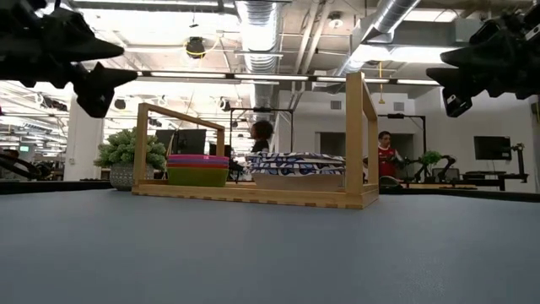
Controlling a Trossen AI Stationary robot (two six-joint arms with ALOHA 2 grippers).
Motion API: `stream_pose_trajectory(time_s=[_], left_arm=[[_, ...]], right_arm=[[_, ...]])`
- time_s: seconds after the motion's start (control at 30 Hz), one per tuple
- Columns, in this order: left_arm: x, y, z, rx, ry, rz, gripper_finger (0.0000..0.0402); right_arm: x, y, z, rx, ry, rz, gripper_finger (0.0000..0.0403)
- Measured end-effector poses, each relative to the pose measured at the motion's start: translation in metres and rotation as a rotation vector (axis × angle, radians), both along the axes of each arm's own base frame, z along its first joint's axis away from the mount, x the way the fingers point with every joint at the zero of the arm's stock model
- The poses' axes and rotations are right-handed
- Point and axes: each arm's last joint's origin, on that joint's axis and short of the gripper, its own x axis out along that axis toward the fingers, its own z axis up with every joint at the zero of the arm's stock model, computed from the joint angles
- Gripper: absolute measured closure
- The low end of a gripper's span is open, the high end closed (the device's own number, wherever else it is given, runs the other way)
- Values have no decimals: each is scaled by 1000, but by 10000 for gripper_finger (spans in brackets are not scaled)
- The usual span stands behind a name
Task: Place and stack bowls onto a shelf
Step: Return to Home Position
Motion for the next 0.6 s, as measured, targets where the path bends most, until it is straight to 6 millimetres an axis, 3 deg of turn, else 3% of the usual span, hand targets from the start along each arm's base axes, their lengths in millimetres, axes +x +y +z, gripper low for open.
stream_pose_trajectory(time_s=[0.17,0.6], left_arm=[[0,-3,-5,57,45,-108,221],[0,-5,-5,166,52,-166,221]], right_arm=[[0,0,-1,1,8,0,232],[0,0,-3,15,25,-2,232]])
